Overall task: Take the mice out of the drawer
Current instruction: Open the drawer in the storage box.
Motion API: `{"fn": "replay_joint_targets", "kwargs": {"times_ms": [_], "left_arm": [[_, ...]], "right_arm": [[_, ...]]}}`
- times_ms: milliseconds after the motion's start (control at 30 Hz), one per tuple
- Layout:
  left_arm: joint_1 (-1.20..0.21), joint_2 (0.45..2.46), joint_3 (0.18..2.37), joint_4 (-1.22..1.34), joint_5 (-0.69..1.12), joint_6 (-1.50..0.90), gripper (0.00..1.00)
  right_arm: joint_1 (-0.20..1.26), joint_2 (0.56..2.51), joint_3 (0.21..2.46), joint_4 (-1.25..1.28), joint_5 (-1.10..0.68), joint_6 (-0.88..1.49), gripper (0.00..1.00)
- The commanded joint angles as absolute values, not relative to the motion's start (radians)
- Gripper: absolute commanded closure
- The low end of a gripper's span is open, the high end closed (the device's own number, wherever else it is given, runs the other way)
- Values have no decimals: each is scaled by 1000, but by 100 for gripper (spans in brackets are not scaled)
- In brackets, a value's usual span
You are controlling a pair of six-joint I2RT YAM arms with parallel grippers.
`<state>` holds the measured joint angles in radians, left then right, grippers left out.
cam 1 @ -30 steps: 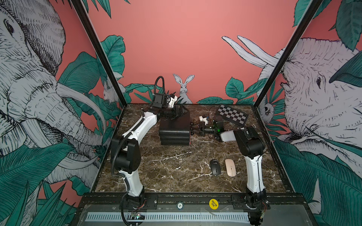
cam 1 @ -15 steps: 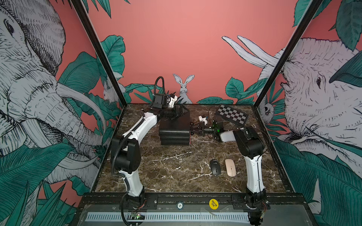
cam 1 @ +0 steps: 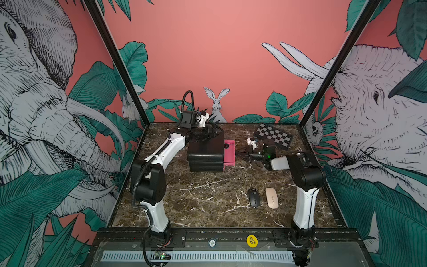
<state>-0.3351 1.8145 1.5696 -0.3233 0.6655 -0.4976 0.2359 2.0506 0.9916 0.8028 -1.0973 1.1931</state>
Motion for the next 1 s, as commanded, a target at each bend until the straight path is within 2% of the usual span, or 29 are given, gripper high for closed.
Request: {"fn": "replay_joint_targets", "kwargs": {"times_ms": [0,333,767,967], "left_arm": [[-337,1829,1525,-428,630,-510,3],[-336,1825,1522,-431,625,-505,3],[-337,1825,1516,-414,627,-520,3],[-337,1829,1522,-417,621,-518,3]], "right_arm": [[219,2025,965,706,-1106,1101,73],[123,2007,908,655,-1112,1052,74],[119,2126,1024,527,-1083,1008,72],[114,2116,1035,440,-1048,957,70]]}}
